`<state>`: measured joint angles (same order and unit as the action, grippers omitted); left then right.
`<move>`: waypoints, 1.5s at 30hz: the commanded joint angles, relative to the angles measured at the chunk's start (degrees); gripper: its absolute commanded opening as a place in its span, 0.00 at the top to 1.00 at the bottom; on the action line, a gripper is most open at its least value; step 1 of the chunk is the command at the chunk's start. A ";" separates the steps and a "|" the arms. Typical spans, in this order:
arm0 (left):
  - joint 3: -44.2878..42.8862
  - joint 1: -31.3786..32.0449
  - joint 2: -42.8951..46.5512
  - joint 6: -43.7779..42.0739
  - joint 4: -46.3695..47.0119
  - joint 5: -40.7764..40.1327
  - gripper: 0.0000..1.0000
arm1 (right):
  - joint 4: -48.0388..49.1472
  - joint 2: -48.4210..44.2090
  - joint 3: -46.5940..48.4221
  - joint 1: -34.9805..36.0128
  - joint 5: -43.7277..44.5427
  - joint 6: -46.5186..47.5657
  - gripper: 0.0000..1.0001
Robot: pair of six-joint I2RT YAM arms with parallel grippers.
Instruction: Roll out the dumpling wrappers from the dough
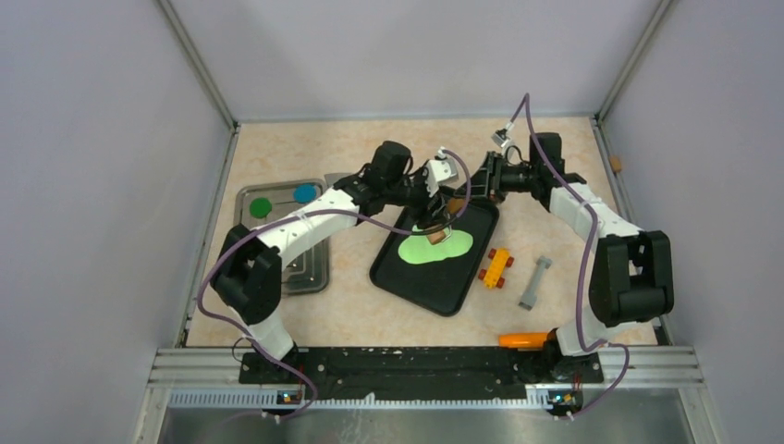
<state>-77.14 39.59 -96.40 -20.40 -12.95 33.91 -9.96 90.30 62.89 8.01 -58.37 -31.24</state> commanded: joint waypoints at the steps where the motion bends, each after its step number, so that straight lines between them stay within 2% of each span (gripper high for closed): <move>1: -3.65 0.93 -1.75 1.46 6.18 -4.15 0.31 | 5.67 -1.27 -0.67 0.10 -5.22 -4.50 1.00; 8: -5.27 1.53 -4.60 1.70 6.27 -3.04 0.35 | 6.35 -2.67 -2.28 0.12 -4.46 -5.78 1.00; 10: -6.10 1.61 -5.32 1.46 4.55 0.50 0.35 | 6.19 -2.60 -2.36 0.12 -4.35 -5.78 1.00; 12: -8.18 1.67 -6.32 0.50 0.64 8.06 0.35 | 6.12 -2.44 -2.38 0.00 -3.94 -5.72 1.00; 14: -11.18 1.99 -8.01 -0.04 -3.90 9.96 0.37 | 6.13 -2.17 -2.29 -0.01 -3.72 -5.87 1.00; 20: -9.53 2.63 -8.94 -0.11 0.08 -2.90 0.64 | 6.09 -0.85 -1.79 0.01 -3.72 -6.92 1.00; 25: -8.26 2.43 -8.83 -0.71 -0.86 -5.69 0.87 | 6.33 -0.15 -1.29 -0.48 -3.88 -7.44 0.99; 28: -7.83 2.17 -8.52 -0.69 -3.78 -5.99 0.96 | 6.78 -0.11 -1.00 -0.76 -3.68 -7.48 0.74; 31: -5.11 1.42 -7.04 -0.21 -4.57 -5.28 1.00 | 6.91 -0.21 -0.43 -1.49 -3.40 -6.58 0.51; 33: -2.72 0.86 -5.61 -0.10 -4.58 -4.88 1.00 | 5.82 -0.21 0.47 -2.27 -2.74 -4.64 0.42; 35: 0.00 0.16 -3.96 0.37 -4.82 -4.54 1.00 | 4.35 -0.01 1.58 -3.24 -1.79 -2.34 0.38; 37: 2.07 -1.06 -2.44 1.05 -5.10 -4.58 1.00 | -0.32 0.40 3.54 -4.43 0.86 1.91 0.36; 40: 4.71 -3.08 -0.21 2.05 -5.33 -6.05 1.00 | -9.61 1.59 8.37 -6.05 9.30 13.46 0.37; 42: 5.07 -4.47 0.76 2.81 -6.40 -9.00 1.00 | -15.87 2.56 12.28 -6.36 19.10 22.36 0.39; 45: 3.78 -7.13 1.03 3.18 -9.34 -11.78 1.00 | -20.25 4.27 16.31 -6.36 33.46 30.38 0.43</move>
<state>-71.33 35.88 -100.51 -18.13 -21.87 26.48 -21.04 92.82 72.95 2.09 -44.21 -16.75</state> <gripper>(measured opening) 0.340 0.589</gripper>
